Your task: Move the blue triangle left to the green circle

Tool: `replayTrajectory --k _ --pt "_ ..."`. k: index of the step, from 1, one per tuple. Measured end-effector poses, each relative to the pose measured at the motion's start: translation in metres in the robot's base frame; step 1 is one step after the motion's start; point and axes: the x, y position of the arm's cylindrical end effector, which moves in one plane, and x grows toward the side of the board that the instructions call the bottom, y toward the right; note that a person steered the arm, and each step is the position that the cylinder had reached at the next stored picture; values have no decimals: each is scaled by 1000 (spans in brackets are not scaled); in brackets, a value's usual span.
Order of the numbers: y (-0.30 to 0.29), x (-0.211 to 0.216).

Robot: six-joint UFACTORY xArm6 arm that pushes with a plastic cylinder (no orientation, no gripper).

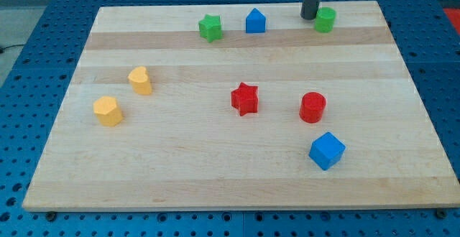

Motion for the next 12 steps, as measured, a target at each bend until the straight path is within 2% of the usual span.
replayTrajectory --k 1,2,3,4,7,8,10,11,12 --pt "-39 -5" --pt "-75 -33" --pt "-132 -20" --pt "-140 -8" --pt "-114 30" --pt "-123 31" --pt "-137 67" --pt "-110 75" --pt "-87 50"
